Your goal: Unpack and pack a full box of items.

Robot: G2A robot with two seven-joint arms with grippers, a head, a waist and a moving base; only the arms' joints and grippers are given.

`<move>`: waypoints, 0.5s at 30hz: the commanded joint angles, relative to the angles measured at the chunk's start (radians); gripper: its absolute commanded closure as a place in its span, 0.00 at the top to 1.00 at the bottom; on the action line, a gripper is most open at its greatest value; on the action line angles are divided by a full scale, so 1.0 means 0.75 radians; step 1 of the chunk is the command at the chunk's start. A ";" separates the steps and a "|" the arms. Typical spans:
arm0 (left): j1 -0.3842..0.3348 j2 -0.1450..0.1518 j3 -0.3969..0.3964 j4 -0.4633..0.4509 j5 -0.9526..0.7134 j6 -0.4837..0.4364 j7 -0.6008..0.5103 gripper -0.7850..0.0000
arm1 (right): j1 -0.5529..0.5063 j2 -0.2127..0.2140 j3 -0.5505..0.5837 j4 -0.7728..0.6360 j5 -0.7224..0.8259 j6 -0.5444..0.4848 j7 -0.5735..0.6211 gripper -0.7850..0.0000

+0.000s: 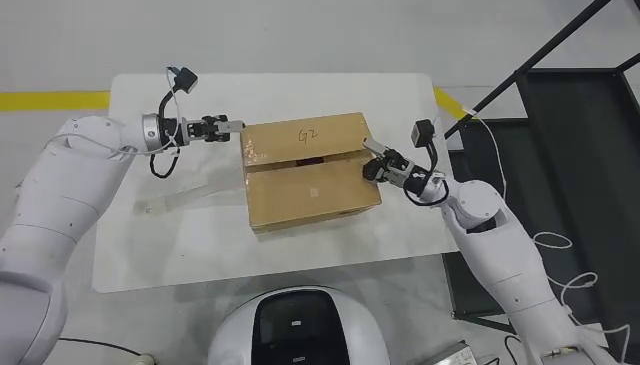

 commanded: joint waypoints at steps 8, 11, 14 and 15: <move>-0.015 0.011 0.029 -0.011 -0.018 -0.010 0.010 1.00 | 0.065 -0.014 -0.007 -0.029 0.093 -0.019 -0.019 1.00; -0.019 0.015 0.036 -0.005 -0.025 -0.016 0.016 1.00 | 0.109 -0.021 -0.032 0.011 0.069 -0.003 -0.054 1.00; -0.020 0.018 0.041 0.001 -0.034 -0.022 0.022 1.00 | 0.150 -0.027 -0.063 0.073 0.036 0.029 -0.078 1.00; -0.020 0.019 0.042 0.004 -0.036 -0.024 0.024 1.00 | 0.161 -0.030 -0.073 0.097 0.025 0.036 -0.081 1.00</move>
